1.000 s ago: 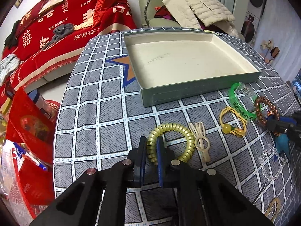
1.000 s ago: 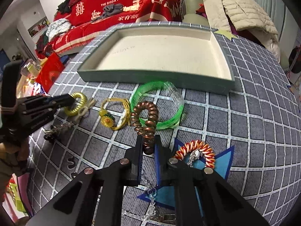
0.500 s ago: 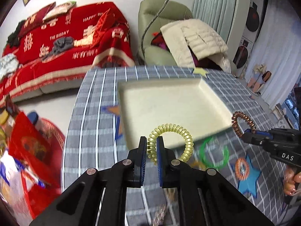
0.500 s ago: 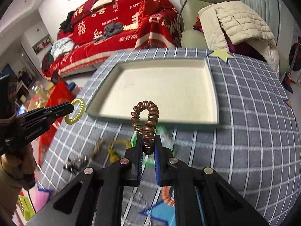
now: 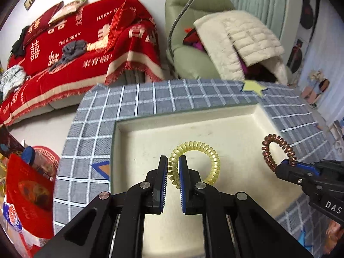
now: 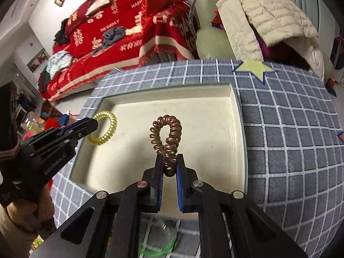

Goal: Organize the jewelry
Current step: 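Carry both coil hair ties into the green box tray and open both tools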

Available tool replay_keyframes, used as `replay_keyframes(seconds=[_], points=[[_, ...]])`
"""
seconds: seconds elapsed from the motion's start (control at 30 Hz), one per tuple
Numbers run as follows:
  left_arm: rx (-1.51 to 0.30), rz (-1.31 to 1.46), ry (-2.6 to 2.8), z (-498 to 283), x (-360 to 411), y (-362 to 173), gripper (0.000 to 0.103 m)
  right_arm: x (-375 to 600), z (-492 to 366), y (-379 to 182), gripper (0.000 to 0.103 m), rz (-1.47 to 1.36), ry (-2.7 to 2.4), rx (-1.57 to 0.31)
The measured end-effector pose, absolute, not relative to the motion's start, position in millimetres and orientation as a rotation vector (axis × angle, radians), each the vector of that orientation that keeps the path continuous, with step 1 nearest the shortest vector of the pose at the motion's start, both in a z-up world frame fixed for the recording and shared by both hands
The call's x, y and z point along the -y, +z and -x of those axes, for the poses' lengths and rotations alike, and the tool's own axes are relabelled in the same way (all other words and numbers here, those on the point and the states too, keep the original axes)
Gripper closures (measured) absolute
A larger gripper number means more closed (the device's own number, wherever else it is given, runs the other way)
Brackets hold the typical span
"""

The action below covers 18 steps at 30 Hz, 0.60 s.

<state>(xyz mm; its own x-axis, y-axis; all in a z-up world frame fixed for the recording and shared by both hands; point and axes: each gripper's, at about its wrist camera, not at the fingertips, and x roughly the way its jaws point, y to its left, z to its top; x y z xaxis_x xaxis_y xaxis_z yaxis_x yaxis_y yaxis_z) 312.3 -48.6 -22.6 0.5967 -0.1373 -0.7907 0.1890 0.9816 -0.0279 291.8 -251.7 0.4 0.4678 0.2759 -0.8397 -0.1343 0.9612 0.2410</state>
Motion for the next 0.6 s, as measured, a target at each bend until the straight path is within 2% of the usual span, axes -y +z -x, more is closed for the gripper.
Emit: replay_keyframes(seconds=[0.2, 0.4, 0.5, 0.53, 0.57, 0.6], points=[[-0.972, -0.099, -0.142, -326, 52, -54, 0.071, 255, -311, -35, 0.091, -0.146, 0.224, -1.118], [-0.988, -0.166, -0.094, -326, 56, -68, 0.071, 258, -310, -41, 0.089, -0.173, 0.202, -1.117], [-0.981, -0.188, -0.073, -325, 58, -68, 0.071, 257, -308, -41, 0.077, -0.159, 0.195, -1.117], [-0.982, -0.193, -0.071, -325, 58, -68, 0.071, 258, -308, -41, 0.063, -0.166, 0.194, -1.116], [-0.982, -0.192, -0.074, -323, 57, -67, 0.071, 260, -306, -38, 0.055, -0.178, 0.196, -1.109], [-0.981, -0.188, -0.078, -322, 57, -66, 0.071, 260, -304, -36, 0.054, -0.188, 0.2, -1.1]])
